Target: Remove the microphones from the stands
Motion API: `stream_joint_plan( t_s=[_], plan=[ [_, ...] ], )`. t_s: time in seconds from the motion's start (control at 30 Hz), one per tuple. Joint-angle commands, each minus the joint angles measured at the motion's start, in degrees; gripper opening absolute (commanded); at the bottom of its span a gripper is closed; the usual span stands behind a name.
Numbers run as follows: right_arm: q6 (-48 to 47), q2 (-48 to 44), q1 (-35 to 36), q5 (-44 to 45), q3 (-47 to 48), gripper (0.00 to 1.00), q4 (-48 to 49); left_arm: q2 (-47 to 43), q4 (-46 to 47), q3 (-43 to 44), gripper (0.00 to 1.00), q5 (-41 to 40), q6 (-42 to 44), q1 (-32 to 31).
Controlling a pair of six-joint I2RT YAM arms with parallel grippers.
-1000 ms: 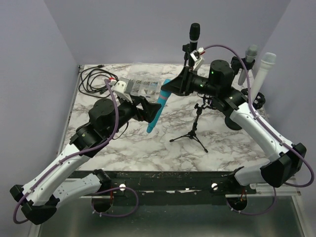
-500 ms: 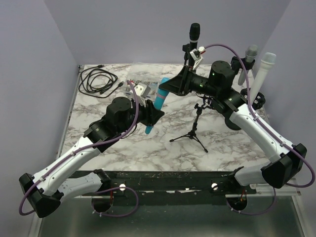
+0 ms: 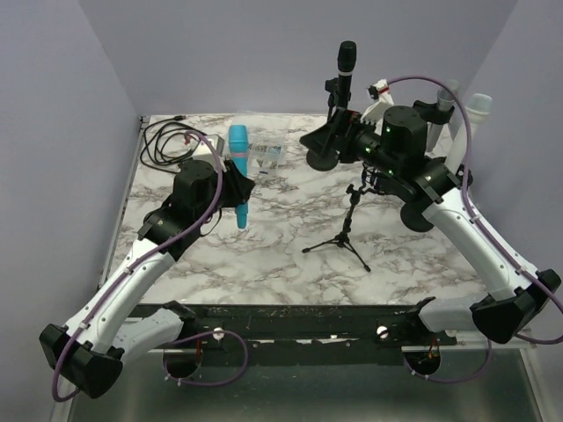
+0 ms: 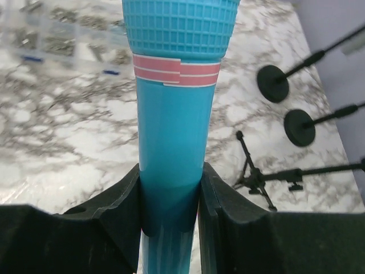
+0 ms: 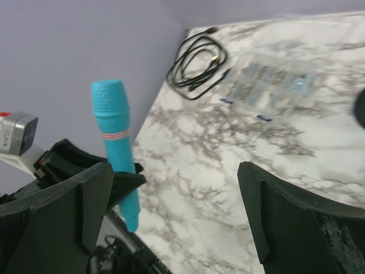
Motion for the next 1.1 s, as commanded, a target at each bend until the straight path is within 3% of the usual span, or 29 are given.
stream_joint_plan(
  t_s=[0.0, 0.13, 0.2, 0.3, 0.5, 0.57, 0.7, 0.9, 1.07],
  plan=[
    [-3.0, -4.7, 0.2, 22.5, 1.3, 1.00, -6.9, -0.2, -7.1, -2.9, 0.00, -5.8, -12.8, 10.2],
    [-4.9, -6.4, 0.2, 32.1, 1.2, 1.00, -9.0, 1.0, -7.4, -8.4, 0.00, -4.6, -27.8, 22.0],
    [-6.2, -6.2, 0.2, 36.5, 2.0, 1.00, -10.6, 4.8, -12.1, -8.3, 0.00, -3.8, -37.3, 28.1],
    [-8.9, -5.1, 0.2, 41.7, 3.9, 1.00, -13.5, 12.8, -12.7, -6.7, 0.00, -1.7, -43.0, 34.9],
    [-12.7, -3.9, 0.2, 47.1, 7.2, 1.00, -20.6, 26.4, -9.8, -2.4, 0.00, -2.8, -55.8, 41.3],
    [-13.7, -4.6, 0.2, 47.1, 7.2, 1.00, -21.6, 30.9, -7.4, 1.2, 0.00, -4.5, -56.9, 41.5],
    [-15.9, -5.6, 0.2, 47.2, 7.7, 1.00, -23.6, 41.9, -13.0, 12.3, 0.00, -3.2, -58.1, 43.2],
    [-18.5, -6.8, 0.2, 46.2, 10.0, 1.00, -27.4, 51.0, -16.0, 21.3, 0.00, -4.7, -58.0, 45.1],
    [-20.7, -10.2, 0.2, 43.6, 9.5, 1.00, -26.0, 53.9, -19.7, 25.1, 0.11, -6.8, -56.5, 45.3]
  ],
)
